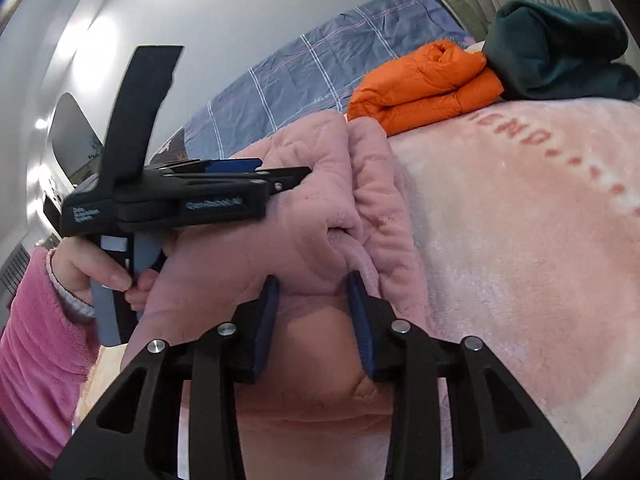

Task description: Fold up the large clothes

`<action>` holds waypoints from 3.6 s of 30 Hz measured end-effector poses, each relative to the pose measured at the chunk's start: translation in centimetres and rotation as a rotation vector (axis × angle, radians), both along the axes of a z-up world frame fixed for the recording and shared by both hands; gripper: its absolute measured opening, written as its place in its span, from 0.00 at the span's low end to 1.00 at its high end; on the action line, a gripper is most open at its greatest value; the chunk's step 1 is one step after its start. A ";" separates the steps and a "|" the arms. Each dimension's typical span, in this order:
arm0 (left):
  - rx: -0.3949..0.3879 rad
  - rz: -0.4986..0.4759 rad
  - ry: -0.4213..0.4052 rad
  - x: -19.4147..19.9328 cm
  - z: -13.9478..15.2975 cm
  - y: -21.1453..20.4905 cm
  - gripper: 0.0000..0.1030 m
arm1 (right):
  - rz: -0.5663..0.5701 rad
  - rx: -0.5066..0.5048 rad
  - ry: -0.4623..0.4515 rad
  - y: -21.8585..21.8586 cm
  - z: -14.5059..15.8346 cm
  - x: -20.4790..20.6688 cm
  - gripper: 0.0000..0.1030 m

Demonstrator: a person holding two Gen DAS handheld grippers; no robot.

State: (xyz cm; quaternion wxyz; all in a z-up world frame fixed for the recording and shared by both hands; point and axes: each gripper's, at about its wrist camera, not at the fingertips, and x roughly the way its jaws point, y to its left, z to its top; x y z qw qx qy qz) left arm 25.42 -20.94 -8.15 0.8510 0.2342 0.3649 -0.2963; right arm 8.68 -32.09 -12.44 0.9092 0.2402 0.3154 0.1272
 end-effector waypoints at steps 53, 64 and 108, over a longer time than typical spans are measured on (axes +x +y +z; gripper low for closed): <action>-0.120 0.283 -0.042 5.9 0.2 8.6 0.23 | 0.103 -0.032 0.051 -0.7 0.9 9.2 0.38; 0.128 0.000 0.027 6.5 -1.3 -3.8 0.60 | 0.052 -0.087 0.034 -0.4 0.5 9.1 0.49; -0.018 0.097 -0.101 -17.1 -3.0 10.4 0.84 | 0.060 -0.166 -0.026 2.4 1.3 2.9 0.51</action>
